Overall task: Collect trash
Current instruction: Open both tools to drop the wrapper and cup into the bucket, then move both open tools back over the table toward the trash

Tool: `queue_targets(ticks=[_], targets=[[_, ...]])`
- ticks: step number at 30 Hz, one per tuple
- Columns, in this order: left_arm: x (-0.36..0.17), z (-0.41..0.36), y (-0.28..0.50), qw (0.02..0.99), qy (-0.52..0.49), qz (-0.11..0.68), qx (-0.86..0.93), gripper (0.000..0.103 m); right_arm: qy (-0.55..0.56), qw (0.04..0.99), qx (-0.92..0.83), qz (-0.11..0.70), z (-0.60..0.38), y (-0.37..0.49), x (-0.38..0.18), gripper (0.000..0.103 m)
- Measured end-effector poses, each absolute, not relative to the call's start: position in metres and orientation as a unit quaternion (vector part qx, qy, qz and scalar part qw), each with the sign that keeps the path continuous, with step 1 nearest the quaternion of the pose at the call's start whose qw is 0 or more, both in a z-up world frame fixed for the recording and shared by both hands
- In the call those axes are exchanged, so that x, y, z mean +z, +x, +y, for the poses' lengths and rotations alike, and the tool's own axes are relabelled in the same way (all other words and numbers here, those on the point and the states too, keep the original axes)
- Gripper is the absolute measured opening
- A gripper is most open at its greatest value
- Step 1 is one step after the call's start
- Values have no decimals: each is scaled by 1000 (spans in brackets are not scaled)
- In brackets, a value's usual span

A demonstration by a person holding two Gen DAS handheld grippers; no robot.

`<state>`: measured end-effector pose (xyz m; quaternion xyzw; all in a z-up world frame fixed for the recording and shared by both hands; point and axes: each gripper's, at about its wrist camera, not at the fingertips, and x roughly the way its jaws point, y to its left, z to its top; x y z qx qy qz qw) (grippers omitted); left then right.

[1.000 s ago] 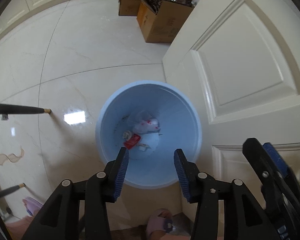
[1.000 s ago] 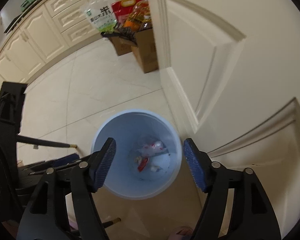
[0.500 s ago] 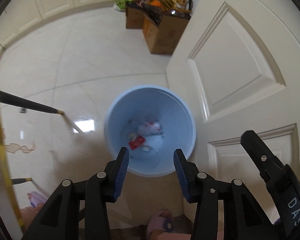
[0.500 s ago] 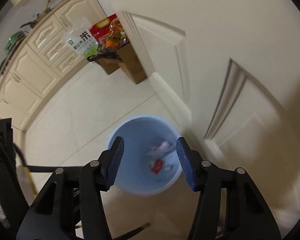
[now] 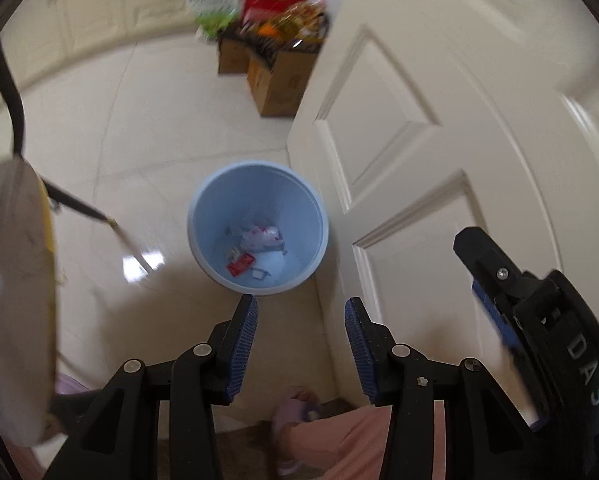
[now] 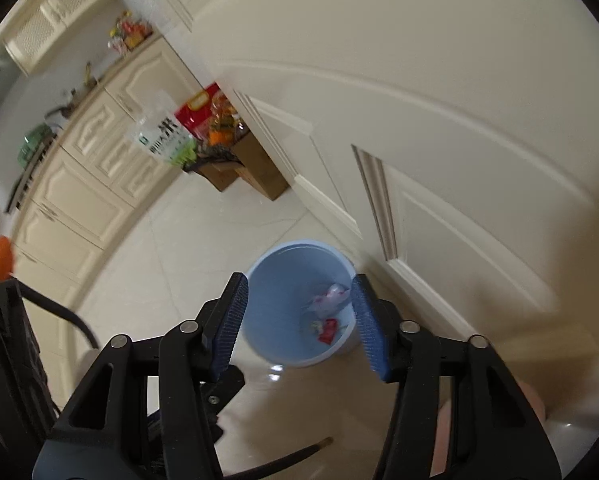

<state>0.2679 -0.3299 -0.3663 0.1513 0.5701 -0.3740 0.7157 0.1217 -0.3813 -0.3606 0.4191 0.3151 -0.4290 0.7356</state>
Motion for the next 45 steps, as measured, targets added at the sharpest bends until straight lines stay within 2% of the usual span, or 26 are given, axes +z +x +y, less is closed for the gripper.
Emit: queue_targets(ticks=[1, 2, 8, 12, 20, 22, 26, 28, 29, 38, 45], targets=[[-356, -327, 255, 719, 165, 556, -382, 43, 393, 742, -432, 328, -372, 121, -347, 25], [-344, -319, 248, 723, 156, 549, -389, 40, 384, 747, -433, 328, -367, 118, -339, 23], [-279, -281, 197, 754, 184, 475, -415, 42, 336, 760, -451, 325, -332, 90, -277, 27], [-245, -244, 169, 759, 178, 452, -434, 42, 317, 774, -451, 312, -308, 74, -238, 30], [-163, -154, 141, 793, 163, 402, -428, 42, 237, 801, -467, 291, -265, 62, -157, 27], [-143, -127, 139, 803, 160, 386, -425, 48, 215, 820, -445, 290, -248, 70, -141, 25], [-104, -65, 139, 837, 157, 346, -393, 53, 190, 857, -378, 294, -216, 96, -119, 24], [-92, -30, 146, 857, 146, 332, -366, 64, 178, 871, -351, 294, -201, 110, -109, 25], [-88, -17, 148, 864, 142, 329, -353, 66, 176, 878, -334, 295, -194, 118, -105, 25], [-80, 124, 172, 918, 87, 324, -210, 73, 159, 919, -197, 301, -121, 199, -94, 28], [-87, 164, 184, 920, 77, 351, -157, 73, 123, 923, -127, 342, -86, 257, -116, 28]])
